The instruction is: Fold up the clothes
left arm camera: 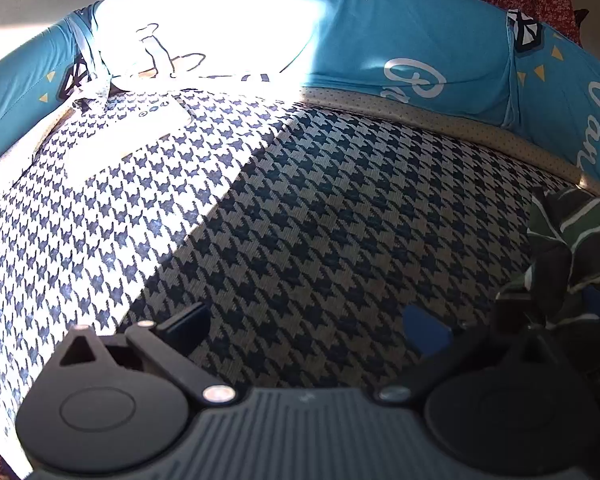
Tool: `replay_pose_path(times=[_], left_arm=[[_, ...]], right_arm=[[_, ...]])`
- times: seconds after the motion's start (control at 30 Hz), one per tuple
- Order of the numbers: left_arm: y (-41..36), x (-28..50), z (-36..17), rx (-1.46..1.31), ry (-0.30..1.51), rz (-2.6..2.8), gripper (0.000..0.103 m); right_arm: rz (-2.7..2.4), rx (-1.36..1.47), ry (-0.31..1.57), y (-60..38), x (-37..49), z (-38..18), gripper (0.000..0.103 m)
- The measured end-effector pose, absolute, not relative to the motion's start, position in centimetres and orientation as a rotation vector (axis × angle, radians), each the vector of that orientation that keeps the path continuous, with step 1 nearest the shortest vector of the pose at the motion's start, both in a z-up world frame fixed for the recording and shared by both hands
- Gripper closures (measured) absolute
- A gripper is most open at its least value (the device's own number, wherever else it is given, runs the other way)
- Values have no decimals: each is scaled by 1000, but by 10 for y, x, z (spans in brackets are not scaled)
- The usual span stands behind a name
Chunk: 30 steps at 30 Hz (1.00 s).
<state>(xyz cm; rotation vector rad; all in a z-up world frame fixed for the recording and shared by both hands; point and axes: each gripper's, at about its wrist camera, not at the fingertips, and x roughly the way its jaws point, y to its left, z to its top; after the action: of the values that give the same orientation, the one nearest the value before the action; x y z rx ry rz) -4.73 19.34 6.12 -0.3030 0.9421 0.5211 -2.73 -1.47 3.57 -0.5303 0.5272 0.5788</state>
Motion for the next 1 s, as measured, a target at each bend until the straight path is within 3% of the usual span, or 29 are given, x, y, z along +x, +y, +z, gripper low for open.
replay_pose_path(times=[0.1,0.17,0.23,0.43,0.63,0.7,0.8,0.93,1.0], left_arm=[[191,-44,61,-304,944,507,0],[186,-43,62,-296,945,498,0],[179,-45,64,-289,937,494,0],[191,-53,81,-292,856,577,0],[214,-64,97,-330,762,685,0],[217,-65,98,-342,752,698,0],[215,-60,95,-342,771,671,0],[205,-55,91,-333,797,619,0],[199,-53,89,-335,806,591,0]], right_arm=[[517,-575,519,-13,-22,29,52],[501,-565,528,-16,-17,26,79],[497,-529,541,-19,-14,28,96],[608,-323,460,-31,-26,67,96],[928,113,547,-61,-24,98,95],[1021,141,543,-63,-33,102,95],[1107,35,566,-53,-50,99,88],[1193,-94,675,-41,-61,87,61],[1223,-124,656,-44,-68,91,56]])
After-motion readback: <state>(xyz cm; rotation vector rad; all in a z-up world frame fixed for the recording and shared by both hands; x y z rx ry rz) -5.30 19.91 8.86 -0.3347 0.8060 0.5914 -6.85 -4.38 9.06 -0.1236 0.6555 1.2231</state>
